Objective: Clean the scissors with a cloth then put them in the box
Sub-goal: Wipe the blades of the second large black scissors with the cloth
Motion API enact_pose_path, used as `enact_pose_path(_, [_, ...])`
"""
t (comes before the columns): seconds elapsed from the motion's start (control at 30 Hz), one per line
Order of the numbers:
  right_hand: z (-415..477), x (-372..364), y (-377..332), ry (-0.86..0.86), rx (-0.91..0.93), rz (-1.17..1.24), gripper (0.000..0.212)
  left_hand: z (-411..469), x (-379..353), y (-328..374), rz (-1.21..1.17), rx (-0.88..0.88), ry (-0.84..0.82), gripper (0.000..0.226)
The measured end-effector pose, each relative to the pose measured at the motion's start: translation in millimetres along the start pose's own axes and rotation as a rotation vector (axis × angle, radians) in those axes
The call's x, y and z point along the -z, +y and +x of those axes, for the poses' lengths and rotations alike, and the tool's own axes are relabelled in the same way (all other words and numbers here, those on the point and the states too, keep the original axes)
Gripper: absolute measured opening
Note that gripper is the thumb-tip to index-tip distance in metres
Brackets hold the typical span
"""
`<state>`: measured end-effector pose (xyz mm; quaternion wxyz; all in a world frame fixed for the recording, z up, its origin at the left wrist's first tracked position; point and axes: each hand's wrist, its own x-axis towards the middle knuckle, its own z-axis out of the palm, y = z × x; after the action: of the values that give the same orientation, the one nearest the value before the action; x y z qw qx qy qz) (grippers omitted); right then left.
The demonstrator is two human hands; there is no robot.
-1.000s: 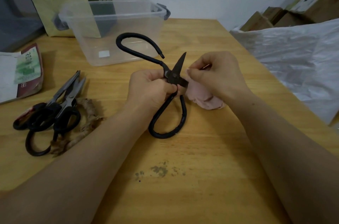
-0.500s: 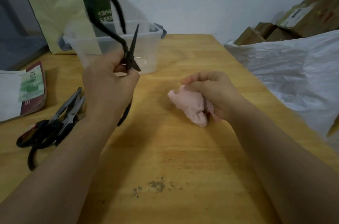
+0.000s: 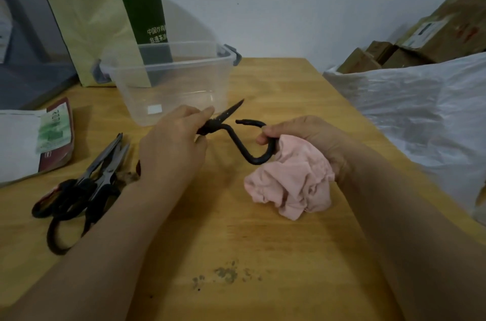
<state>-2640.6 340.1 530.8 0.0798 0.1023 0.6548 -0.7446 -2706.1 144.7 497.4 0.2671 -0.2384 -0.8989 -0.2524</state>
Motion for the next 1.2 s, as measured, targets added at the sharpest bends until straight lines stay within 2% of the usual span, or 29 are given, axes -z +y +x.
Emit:
enact_pose_path(0.1, [0, 2, 0, 0.048, -0.040, -0.108, 0.017, 2, 0, 7, -0.100, 0.105, -0.052, 0.066])
enact_pose_path(0.17, [-3, 4, -1, 0.077, -0.062, -0.222, 0.016, 3, 5, 17, -0.497, 0.313, -0.071, 0.061])
enact_pose_path(0.23, [-4, 6, -2, 0.137, -0.089, -0.527, 0.035, 4, 13, 28, -1.034, 0.533, -0.142, 0.057])
enact_pose_path(0.3, [-7, 8, -5, 0.252, -0.111, -0.764, 0.050, 2, 13, 34, -1.356, 0.637, -0.257, 0.060])
enact_pose_path(0.33, [-8, 10, -7, 0.329, -0.068, -0.736, 0.048, 2, 13, 35, -1.450, 0.660, -0.299, 0.061])
enact_pose_path(0.4, [-9, 16, -11, 0.466, 0.129, -0.385, 0.041, 1, 13, 37, -1.572, 0.682, -0.353, 0.063])
enact_pose_path(0.47, [-9, 20, -12, 0.531, 0.335, 0.028, 0.037, -1, 12, 40, -1.630, 0.685, -0.400, 0.066])
enact_pose_path(0.53, [-10, 12, -13, 0.466, 0.427, 0.222, 0.026, -3, 11, 42, -1.667, 0.703, -0.431, 0.066])
enact_pose_path(0.57, [-9, 6, -12, 0.391, 0.433, 0.238, 0.019, -4, 10, 44, -1.692, 0.718, -0.438, 0.065])
enact_pose_path(0.63, [-7, -6, -6, 0.258, 0.410, 0.093, 0.016, -4, 10, 46, -1.763, 0.741, -0.449, 0.062])
enact_pose_path(0.73, [0, -16, 8, 0.156, 0.466, -0.255, 0.036, -4, 10, 46, -1.868, 0.769, -0.471, 0.059])
enact_pose_path(0.8, [8, -21, 16, 0.122, 0.547, -0.316, 0.035, -4, 10, 46, -1.909, 0.781, -0.479, 0.060])
enact_pose_path(0.97, [14, -20, 17, 0.263, 0.658, -0.190, 0.013, -8, 9, 50, -1.907, 0.718, -0.500, 0.067])
enact_pose_path(1.03, [15, -20, 16, 0.282, 0.665, -0.165, 0.011, -6, 10, 50, -1.849, 0.686, -0.524, 0.070])
enact_pose_path(1.1, [17, -20, 17, 0.314, 0.647, -0.169, 0.009, -3, 12, 51, -1.721, 0.680, -0.531, 0.063])
enact_pose_path(1.13, [18, -19, 18, 0.377, 0.632, -0.267, 0.007, -1, 13, 51, -1.633, 0.696, -0.514, 0.055])
enact_pose_path(1.2, [16, -12, 16, 0.534, 0.535, -0.639, 0.010, 1, 14, 48, -1.450, 0.753, -0.419, 0.045])
